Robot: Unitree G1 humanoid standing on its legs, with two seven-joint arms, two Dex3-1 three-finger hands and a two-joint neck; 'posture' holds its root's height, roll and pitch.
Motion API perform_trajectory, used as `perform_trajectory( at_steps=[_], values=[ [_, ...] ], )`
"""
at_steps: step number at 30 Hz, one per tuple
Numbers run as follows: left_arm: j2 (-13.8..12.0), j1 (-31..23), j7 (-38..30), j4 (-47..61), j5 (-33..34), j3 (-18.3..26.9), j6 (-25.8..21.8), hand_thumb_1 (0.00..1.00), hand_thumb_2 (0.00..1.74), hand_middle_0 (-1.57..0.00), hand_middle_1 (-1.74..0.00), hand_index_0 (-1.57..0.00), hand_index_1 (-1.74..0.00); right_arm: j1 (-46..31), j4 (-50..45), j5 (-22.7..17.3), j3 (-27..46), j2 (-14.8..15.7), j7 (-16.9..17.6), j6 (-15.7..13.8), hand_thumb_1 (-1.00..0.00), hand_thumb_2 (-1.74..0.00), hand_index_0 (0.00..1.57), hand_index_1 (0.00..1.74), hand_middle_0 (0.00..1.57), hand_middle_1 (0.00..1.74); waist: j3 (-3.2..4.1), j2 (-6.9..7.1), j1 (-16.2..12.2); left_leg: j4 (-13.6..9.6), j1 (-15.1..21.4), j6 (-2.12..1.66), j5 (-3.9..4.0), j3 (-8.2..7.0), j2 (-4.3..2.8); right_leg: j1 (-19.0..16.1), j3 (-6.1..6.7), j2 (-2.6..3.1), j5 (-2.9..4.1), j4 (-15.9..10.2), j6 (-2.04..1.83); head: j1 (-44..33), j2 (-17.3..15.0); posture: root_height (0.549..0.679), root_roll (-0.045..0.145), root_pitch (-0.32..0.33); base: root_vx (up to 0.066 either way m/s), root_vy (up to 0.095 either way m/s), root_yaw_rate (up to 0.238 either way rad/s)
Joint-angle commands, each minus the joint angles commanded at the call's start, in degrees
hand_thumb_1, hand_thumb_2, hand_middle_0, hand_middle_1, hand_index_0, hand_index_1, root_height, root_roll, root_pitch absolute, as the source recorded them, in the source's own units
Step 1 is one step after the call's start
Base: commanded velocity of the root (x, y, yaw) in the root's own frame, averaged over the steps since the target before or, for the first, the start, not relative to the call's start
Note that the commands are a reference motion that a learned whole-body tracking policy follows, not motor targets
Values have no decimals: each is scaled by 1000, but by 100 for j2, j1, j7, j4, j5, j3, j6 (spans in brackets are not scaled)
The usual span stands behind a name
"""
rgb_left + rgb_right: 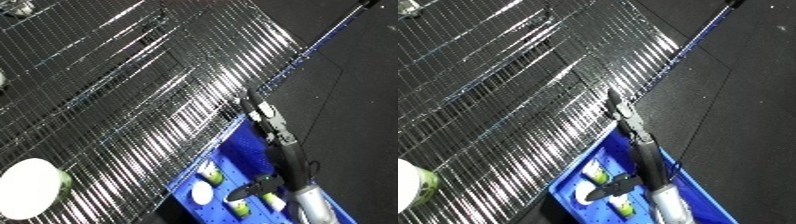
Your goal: Pick up the object and place it into the box
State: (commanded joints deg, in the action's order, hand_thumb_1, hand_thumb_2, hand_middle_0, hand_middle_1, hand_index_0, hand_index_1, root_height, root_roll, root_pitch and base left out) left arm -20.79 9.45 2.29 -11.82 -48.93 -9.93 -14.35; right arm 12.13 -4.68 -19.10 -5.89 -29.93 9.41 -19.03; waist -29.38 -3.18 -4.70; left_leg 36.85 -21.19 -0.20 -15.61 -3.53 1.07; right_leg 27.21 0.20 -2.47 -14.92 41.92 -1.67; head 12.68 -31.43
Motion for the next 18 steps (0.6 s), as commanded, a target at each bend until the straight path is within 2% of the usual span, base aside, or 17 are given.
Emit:
perform_trajectory(
  at_steps=[2, 5, 11, 18],
  values=[
    [-74, 66, 54, -34, 125, -10, 135, 1000, 1740, -1570, -1740, -1570, -1740, 92, 29, -210, -233, 225, -233, 175, 0, 0, 0, 0, 0, 0, 9, 104, 164, 102, -91, 16, 17, 124, 28, -4, -90, -17, 1, 106, -26, -425, 19, 642, 83, 20, 80, -227, 346],
    [-135, 117, 137, -64, 249, -9, 270, 1000, 1740, -1570, -1740, -1570, -1740, 158, 33, -293, -416, 442, -389, 228, 0, 0, 0, 0, 0, 0, 13, 179, 302, 147, -163, 19, 76, 218, 53, 10, -169, -18, 19, 175, -70, -699, 33, 641, 73, 14, 59, -130, 272],
    [-152, 174, 195, -17, 342, -48, 428, 1000, 1740, -1570, -1740, -1570, -1740, 262, 25, -326, -572, 595, -540, 343, 0, 0, 0, 0, 0, 0, 15, 211, 434, 177, -200, 15, 125, 275, 67, 21, -273, -58, -16, 296, -102, -1091, -87, 638, 67, 8, 42, -29, 155],
    [-179, 166, 263, 66, 409, -95, 649, 1000, 1740, -1570, -1740, -1570, -1740, 351, -67, -236, -731, 661, -530, 527, 0, 0, 0, 0, 0, 0, 24, 243, 600, 253, -178, 3, 117, 334, 107, -29, -382, -140, -83, 429, -122, -1375, -325, 636, 65, -6, 58, -15, 189]
  ],
)
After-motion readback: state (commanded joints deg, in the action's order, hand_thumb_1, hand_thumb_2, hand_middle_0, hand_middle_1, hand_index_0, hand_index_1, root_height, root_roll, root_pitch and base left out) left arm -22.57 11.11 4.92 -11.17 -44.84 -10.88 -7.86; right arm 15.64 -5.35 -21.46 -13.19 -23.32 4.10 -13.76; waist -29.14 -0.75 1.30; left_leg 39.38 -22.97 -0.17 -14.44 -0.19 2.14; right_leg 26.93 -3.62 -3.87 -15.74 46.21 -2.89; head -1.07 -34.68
